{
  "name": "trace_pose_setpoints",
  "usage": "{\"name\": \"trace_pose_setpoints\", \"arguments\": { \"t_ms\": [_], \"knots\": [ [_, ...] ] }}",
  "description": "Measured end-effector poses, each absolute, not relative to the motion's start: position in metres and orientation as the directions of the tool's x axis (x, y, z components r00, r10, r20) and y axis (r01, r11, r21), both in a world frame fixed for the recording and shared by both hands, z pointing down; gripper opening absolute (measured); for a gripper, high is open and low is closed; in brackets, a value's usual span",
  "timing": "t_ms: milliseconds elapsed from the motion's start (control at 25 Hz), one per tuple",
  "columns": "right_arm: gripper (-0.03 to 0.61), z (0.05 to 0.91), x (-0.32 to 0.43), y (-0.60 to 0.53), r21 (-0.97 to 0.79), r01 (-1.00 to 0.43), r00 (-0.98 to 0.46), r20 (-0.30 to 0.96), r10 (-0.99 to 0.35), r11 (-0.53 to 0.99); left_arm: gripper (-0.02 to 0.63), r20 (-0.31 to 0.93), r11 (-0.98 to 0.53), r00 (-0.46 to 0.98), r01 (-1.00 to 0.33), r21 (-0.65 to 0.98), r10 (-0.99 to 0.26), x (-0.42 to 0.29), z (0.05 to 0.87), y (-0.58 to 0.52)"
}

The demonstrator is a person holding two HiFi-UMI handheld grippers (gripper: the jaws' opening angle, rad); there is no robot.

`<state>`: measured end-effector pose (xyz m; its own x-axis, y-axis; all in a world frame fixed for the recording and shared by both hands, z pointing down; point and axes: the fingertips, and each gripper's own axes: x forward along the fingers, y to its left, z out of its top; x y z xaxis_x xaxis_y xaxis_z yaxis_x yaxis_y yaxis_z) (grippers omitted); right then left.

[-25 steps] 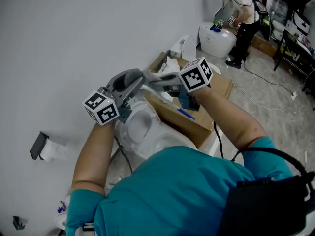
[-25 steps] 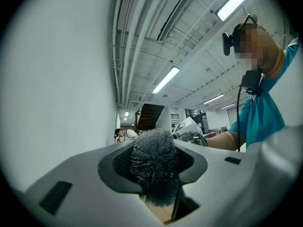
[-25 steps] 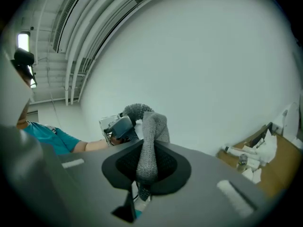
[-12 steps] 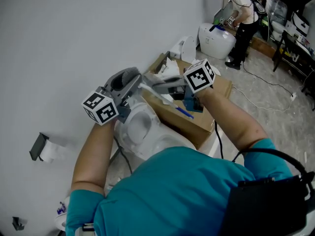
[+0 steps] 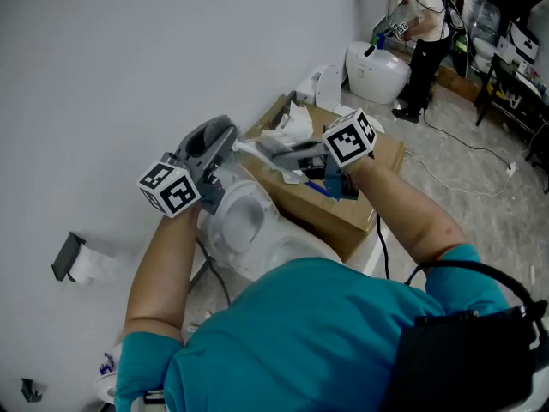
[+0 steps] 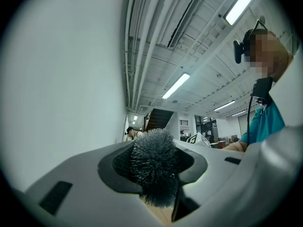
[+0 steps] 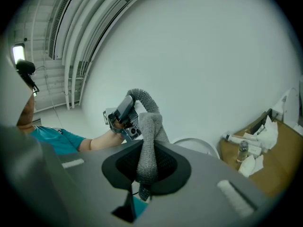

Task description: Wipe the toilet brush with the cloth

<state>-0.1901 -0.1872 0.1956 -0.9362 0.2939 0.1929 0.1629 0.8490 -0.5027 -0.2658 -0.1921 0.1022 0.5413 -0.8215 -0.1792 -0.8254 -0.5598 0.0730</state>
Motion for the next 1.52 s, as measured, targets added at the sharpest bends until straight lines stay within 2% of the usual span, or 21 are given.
{"name": "trace_pose_setpoints", "arguments": {
  "t_ms": [800,1520],
  "knots": [
    [0.018,0.233,-0.175,-0.198,-0.505,0.086,-0.910,0.312,0.275,0.859,0.172,-0.199,-0.499,0.471,-0.858,0.122,-0.859,-0.292,0.099,-0.197],
    [0.018,0.264,-0.150,-0.198,-0.568,0.044,-0.891,0.349,0.289,0.822,0.172,-0.222,-0.459,0.418,-0.871,0.178,-0.881,-0.308,0.099,-0.197]
  ]
}}
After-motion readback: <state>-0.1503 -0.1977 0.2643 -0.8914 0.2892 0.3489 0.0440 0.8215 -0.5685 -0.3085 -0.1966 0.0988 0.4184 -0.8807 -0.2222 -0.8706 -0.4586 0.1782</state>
